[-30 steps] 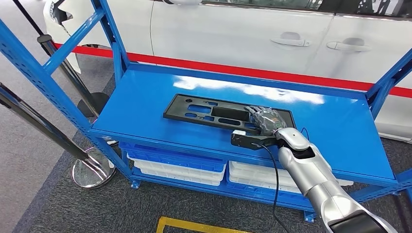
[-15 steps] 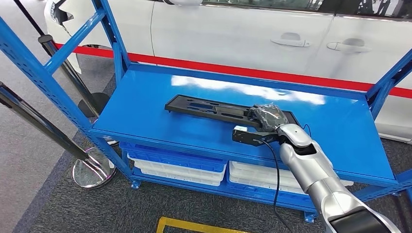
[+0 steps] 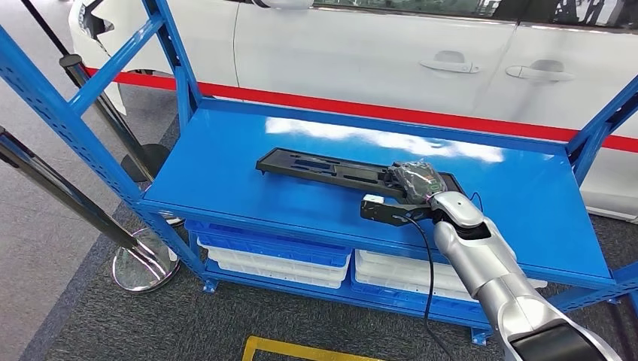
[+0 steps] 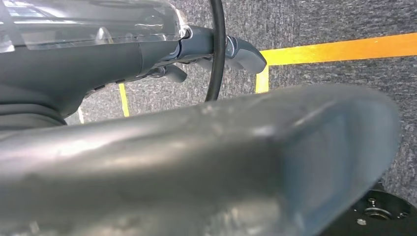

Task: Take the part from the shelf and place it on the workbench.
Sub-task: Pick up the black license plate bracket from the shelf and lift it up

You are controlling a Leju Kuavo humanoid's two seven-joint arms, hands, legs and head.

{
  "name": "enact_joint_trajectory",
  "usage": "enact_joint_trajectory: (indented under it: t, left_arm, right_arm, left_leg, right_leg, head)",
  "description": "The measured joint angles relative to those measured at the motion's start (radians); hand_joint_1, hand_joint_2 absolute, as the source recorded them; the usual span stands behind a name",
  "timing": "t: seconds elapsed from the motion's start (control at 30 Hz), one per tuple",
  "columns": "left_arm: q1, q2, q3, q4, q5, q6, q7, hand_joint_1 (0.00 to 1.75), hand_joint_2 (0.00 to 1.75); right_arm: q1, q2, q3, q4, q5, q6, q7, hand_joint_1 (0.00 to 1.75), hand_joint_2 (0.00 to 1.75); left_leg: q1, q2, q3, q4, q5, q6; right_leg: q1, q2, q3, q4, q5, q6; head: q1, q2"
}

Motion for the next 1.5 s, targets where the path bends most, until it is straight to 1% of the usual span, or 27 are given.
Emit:
enact_joint_trajectory:
  t: [0.03, 0.3, 0.47, 0.67, 0.77, 1.2, 1.27, 1.4, 1.5]
  left_arm:
    - [0.0, 0.0, 0.0, 0.0, 0.001, 0.002, 0.002, 0.0, 1.75]
    - [0.0, 0.0, 0.005, 0.0, 0.005, -0.008, 0.008, 0.0, 1.75]
    - [0.0, 0.0, 0.01, 0.0, 0.009, -0.025, -0.015, 0.0, 1.75]
    - [0.0, 0.0, 0.016, 0.0, 0.008, -0.012, 0.001, 0.0, 1.75]
    - [0.0, 0.0, 0.023, 0.0, 0.016, -0.006, 0.001, 0.0, 1.75]
    - [0.0, 0.0, 0.026, 0.0, 0.019, -0.009, 0.004, 0.0, 1.75]
    - [0.0, 0.0, 0.027, 0.0, 0.018, -0.007, 0.004, 0.0, 1.75]
    - [0.0, 0.0, 0.027, 0.0, 0.012, -0.004, 0.004, 0.0, 1.75]
    - [0.0, 0.0, 0.027, 0.0, 0.008, -0.004, 0.004, 0.0, 1.75]
  right_arm:
    - [0.0, 0.0, -0.001, 0.0, 0.0, 0.0, 0.0, 1.75, 1.75]
    - [0.0, 0.001, -0.007, 0.0, 0.0, 0.003, -0.003, 1.75, 1.75]
    - [0.0, 0.001, -0.009, 0.002, -0.002, 0.002, -0.004, 1.75, 1.75]
    - [0.0, 0.001, -0.012, 0.004, -0.008, 0.001, -0.008, 1.75, 1.75]
    - [0.004, 0.004, -0.019, -0.003, -0.012, -0.014, -0.007, 1.75, 1.75]
    - [0.027, 0.008, -0.044, -0.047, -0.02, -0.029, -0.001, 1.75, 1.75]
    - [0.038, 0.012, -0.054, -0.076, -0.018, -0.032, 0.01, 1.75, 1.75]
    - [0.064, 0.026, -0.08, -0.188, -0.004, -0.031, 0.037, 1.75, 1.75]
    - [0.07, 0.035, -0.093, -0.279, 0.001, -0.008, 0.055, 1.75, 1.75]
  left_leg:
    - [0.0, 0.0, 0.0, 0.0, 0.0, 0.0]
    - [0.0, 0.0, 0.0, 0.0, 0.0, 0.0]
    - [0.0, 0.0, 0.0, 0.0, 0.0, 0.0]
    - [0.0, 0.0, 0.001, 0.0, 0.0, 0.0]
    - [0.0, 0.0, 0.001, 0.0, 0.0, 0.0]
    - [0.0, 0.0, 0.0, 0.0, 0.0, 0.0]
    - [0.0, 0.0, 0.0, 0.0, 0.0, 0.0]
    - [0.0, 0.0, -0.001, 0.0, 0.0, 0.0]
    - [0.0, 0.0, -0.002, 0.0, 0.0, 0.0]
  right_leg:
    - [0.0, 0.0, 0.0, 0.0, 0.0, 0.0]
    - [0.0, 0.0, 0.0, 0.0, 0.0, 0.0]
    - [0.0, 0.0, 0.001, 0.0, 0.0, 0.0]
    - [0.0, 0.0, 0.001, 0.0, 0.0, 0.0]
    - [0.0, 0.0, 0.001, 0.0, 0.0, 0.0]
    - [0.0, 0.0, 0.0, 0.0, 0.0, 0.0]
    - [0.0, 0.0, 0.0, 0.0, 0.0, 0.0]
    - [0.0, 0.0, -0.001, 0.0, 0.0, 0.0]
    - [0.0, 0.0, -0.002, 0.0, 0.0, 0.0]
  head:
    - [0.0, 0.0]
    - [0.0, 0.0]
    - [0.0, 0.0]
    - [0.0, 0.0]
    - [0.0, 0.0]
    - [0.0, 0.0]
    - [0.0, 0.0]
    - [0.0, 0.0]
    - [0.0, 0.0]
